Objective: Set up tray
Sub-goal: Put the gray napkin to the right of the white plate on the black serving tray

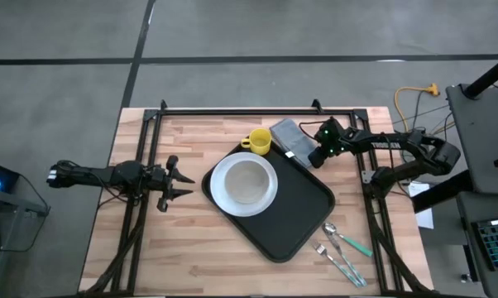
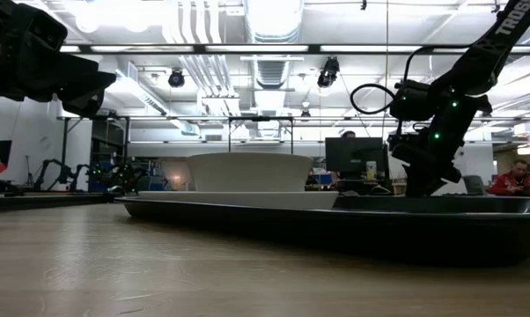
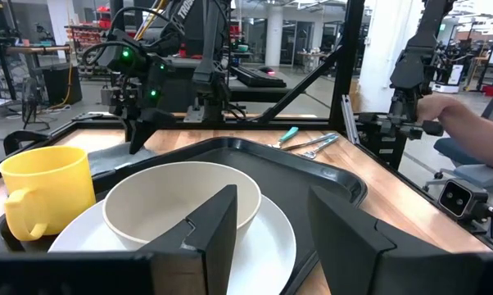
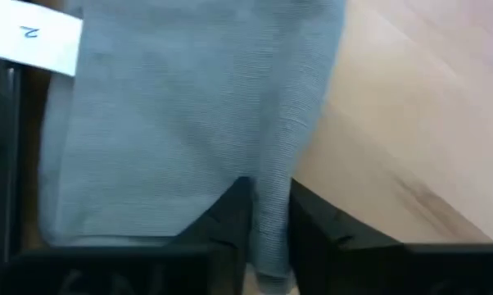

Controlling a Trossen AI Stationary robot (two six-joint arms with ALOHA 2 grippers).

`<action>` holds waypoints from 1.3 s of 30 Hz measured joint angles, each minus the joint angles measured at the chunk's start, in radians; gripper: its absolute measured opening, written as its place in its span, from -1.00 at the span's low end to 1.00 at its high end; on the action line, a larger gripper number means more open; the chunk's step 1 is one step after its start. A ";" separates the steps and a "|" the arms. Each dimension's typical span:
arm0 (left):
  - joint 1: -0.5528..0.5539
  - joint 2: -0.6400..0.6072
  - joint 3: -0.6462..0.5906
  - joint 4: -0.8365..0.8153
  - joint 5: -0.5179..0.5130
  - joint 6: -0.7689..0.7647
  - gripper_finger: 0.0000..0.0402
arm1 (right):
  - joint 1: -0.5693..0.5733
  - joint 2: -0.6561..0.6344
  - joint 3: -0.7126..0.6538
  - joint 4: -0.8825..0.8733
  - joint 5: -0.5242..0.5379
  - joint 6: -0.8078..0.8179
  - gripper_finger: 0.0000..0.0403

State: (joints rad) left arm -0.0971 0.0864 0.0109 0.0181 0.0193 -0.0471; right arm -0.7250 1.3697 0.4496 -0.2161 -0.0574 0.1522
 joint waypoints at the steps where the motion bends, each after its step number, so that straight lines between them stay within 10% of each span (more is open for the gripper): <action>1: 0.000 0.000 0.000 0.000 0.000 0.000 -0.32 | 0.000 0.000 0.001 -0.002 -0.002 -0.003 -0.78; 39: 0.000 0.000 0.000 0.000 0.000 0.000 -0.32 | 0.030 -0.150 0.029 -0.058 -0.050 -0.025 -0.94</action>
State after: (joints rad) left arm -0.0971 0.0864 0.0109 0.0185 0.0193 -0.0471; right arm -0.6953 1.2194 0.4786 -0.2737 -0.1070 0.1276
